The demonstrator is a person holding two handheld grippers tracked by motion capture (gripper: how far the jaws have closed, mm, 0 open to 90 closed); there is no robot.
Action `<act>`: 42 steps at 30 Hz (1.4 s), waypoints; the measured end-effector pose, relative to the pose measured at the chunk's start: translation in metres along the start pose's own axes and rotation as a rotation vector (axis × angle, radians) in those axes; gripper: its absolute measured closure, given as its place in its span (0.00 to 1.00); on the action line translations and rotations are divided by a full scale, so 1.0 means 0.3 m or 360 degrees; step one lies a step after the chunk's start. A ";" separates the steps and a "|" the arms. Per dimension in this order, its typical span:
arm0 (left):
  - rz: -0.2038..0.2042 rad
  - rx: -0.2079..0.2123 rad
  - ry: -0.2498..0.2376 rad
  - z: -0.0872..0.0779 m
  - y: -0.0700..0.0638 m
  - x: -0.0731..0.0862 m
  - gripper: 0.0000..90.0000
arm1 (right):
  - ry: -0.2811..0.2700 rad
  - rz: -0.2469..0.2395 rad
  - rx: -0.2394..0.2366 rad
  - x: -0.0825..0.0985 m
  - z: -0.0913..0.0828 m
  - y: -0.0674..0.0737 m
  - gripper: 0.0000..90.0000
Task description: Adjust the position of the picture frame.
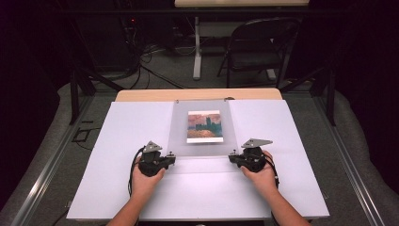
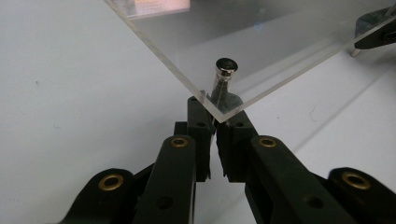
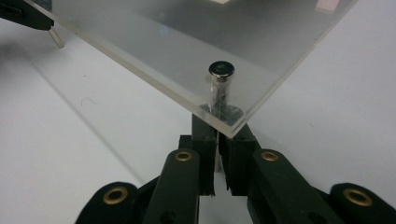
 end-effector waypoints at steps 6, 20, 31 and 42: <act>0.0018 0.0003 0.0007 -0.002 -0.010 0.003 0.94 | 0.0002 -0.0003 0.0011 0.004 -0.006 -0.001 0.94; 0.0036 0.0003 -0.0007 -0.007 -0.018 0.009 0.84 | 0.0004 -0.0026 0.0021 0.011 -0.018 0.015 0.78; 0.0040 -0.0027 0.0031 -0.026 -0.025 0.031 0.50 | -0.0015 -0.0096 0.0152 0.018 -0.048 0.023 0.46; 0.0120 -0.0099 0.0005 -0.087 -0.045 0.035 0.49 | 0.0001 -0.0167 0.0194 0.027 -0.094 0.045 0.43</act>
Point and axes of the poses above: each handheld gripper's, and its own axes: z roughly forward along the jaws, x roughly out of its underside, y roughly to its left, the point moved 9 cm from there along z, roughly forward along the jaws, and after that the axes turned 8 degrees about x, right-handed, at the moved point
